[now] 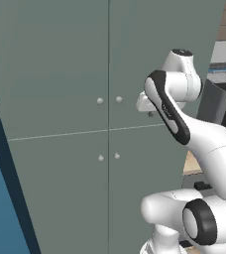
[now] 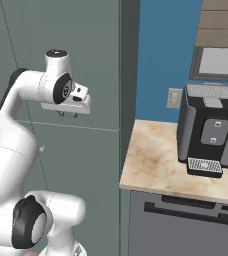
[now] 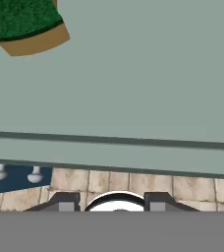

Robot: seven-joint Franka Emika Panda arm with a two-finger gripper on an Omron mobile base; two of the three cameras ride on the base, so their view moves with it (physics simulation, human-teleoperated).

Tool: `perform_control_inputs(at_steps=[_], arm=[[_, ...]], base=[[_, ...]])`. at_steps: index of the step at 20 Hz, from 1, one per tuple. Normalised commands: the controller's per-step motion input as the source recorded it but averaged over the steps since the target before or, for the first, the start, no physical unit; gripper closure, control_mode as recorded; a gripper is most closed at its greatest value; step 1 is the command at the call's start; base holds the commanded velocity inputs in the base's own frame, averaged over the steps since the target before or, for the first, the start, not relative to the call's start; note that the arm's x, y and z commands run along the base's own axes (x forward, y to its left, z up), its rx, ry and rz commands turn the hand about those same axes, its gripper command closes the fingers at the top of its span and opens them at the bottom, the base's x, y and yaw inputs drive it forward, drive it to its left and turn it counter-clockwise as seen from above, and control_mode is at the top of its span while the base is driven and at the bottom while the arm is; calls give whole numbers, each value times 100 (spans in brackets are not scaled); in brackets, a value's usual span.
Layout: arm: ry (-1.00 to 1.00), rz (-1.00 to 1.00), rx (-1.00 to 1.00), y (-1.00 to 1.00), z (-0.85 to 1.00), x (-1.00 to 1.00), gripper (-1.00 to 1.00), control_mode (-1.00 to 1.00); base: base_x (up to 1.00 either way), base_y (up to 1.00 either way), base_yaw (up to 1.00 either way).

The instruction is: Open the cabinet. Pick the sponge and place it next to the sink. Then close the cabinet.

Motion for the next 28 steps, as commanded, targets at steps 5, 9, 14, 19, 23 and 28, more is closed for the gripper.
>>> perform_control_inputs(at_steps=[5, 9, 14, 19, 23, 28], arm=[[0, 0, 0, 12, 0, -2, -100, -100], [-3, -3, 2, 44, 0, -2, -100, -100], [-1, -1, 6, 63, -5, -2, -100, -100], [-1, -2, 7, 52, 0, 0, -100, -100], [-8, -3, 7, 4, 1, -4, -100, -100], [-13, 0, 0, 19, 33, -18, -100, -100]], base=[[0, 0, 0], [0, 0, 0], [0, 0, 0], [0, 0, 0], [0, 0, 0], [0, 0, 0]])
